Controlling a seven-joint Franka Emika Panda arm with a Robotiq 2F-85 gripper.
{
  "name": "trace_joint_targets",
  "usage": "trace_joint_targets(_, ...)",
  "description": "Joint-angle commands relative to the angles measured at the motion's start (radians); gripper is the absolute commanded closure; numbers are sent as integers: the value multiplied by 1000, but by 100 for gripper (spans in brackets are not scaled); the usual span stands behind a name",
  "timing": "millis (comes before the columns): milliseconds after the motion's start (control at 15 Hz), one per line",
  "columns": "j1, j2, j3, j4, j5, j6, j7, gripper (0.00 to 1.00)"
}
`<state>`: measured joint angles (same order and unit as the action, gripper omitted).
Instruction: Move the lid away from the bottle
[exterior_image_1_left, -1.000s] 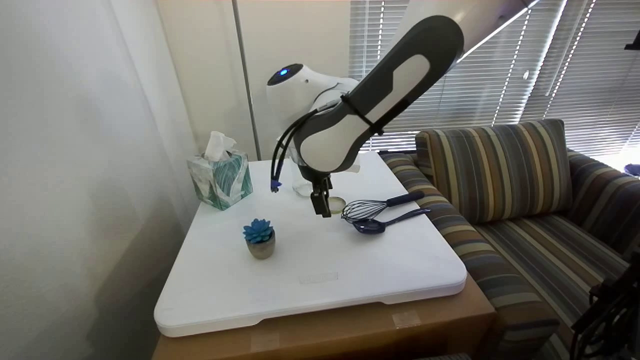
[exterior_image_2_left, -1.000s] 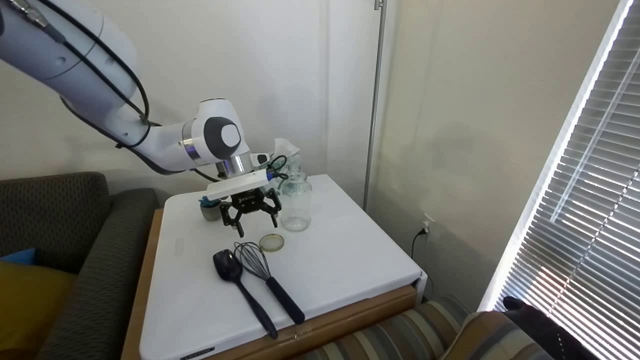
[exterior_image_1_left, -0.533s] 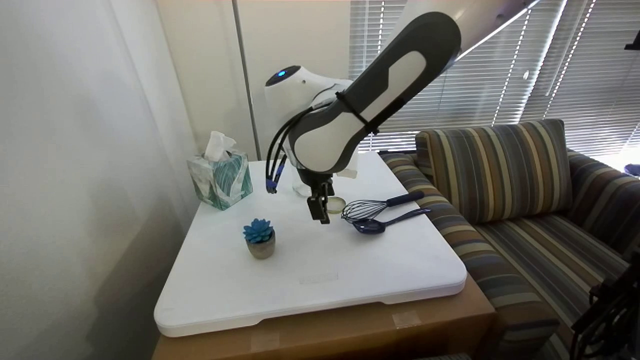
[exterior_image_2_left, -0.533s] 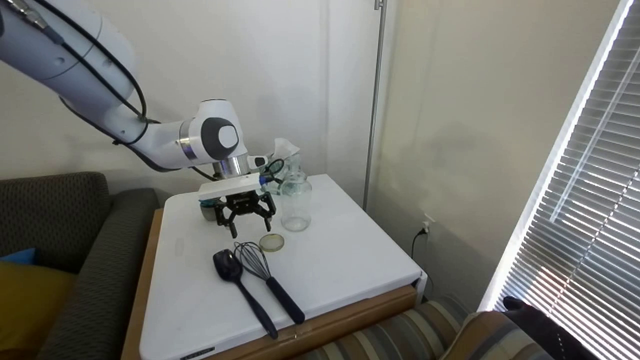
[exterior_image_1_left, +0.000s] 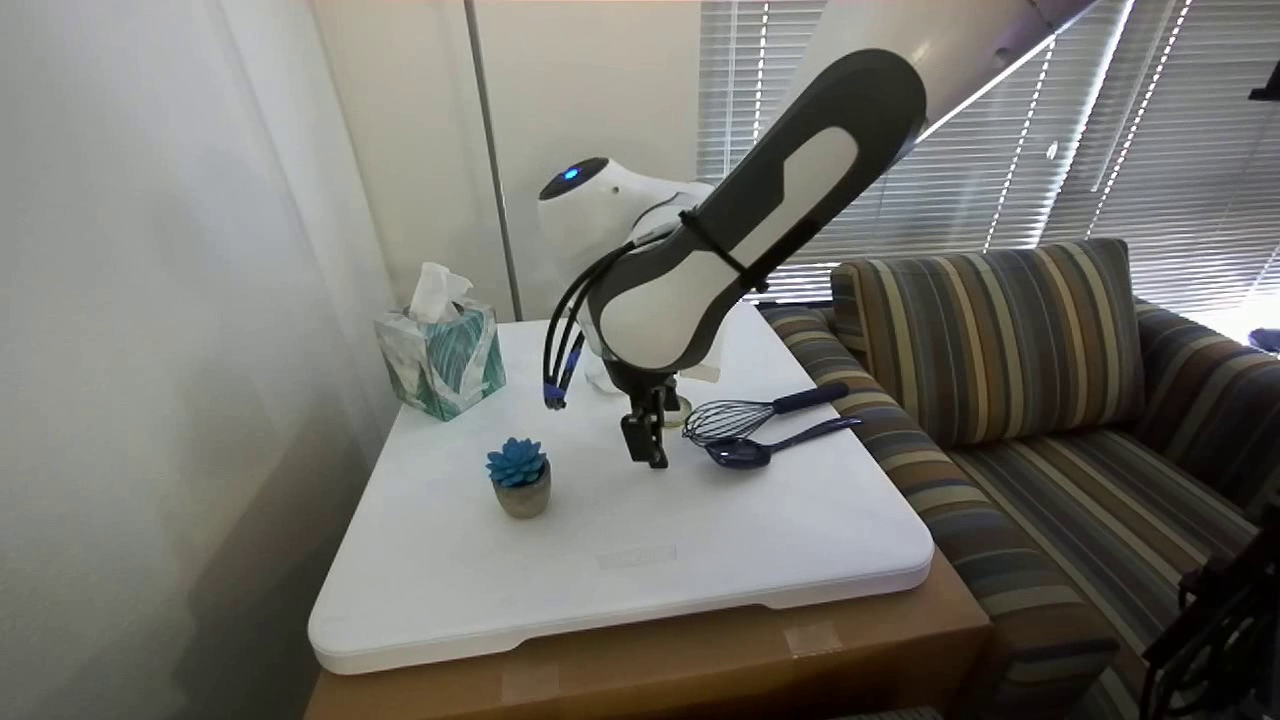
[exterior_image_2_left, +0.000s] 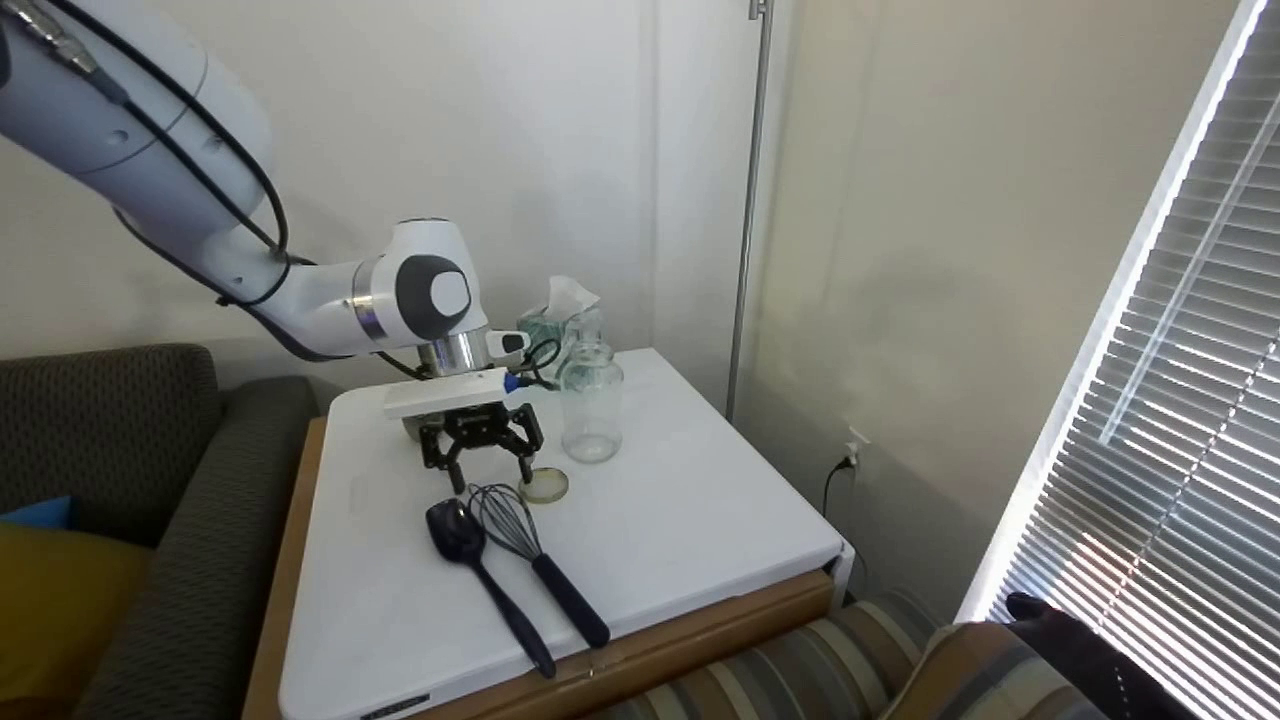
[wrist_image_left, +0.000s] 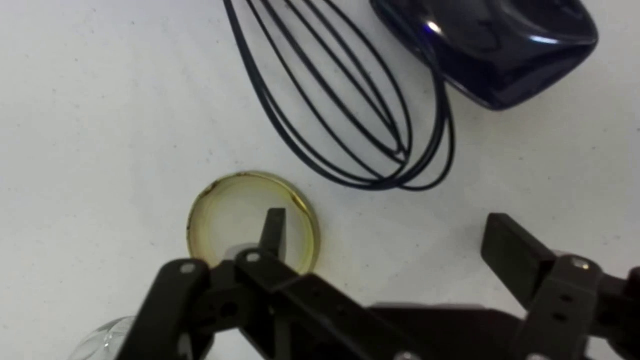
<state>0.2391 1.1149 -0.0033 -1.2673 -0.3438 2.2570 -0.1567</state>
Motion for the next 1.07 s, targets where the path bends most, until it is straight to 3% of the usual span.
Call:
trace_joint_targets(0,3,5,-12,-22,-11,50,18,0)
trace_joint_targets(267,0,10,-20,-27,-32,101,6,0)
trace_joint_targets(467,-37,0,-7,-61,-3,229,23,0)
trace_joint_targets(733,-95,-19,0,-124,72,362,65,0)
trace_joint_targets(1000,-145,-44,28,-171,164,404,66,0)
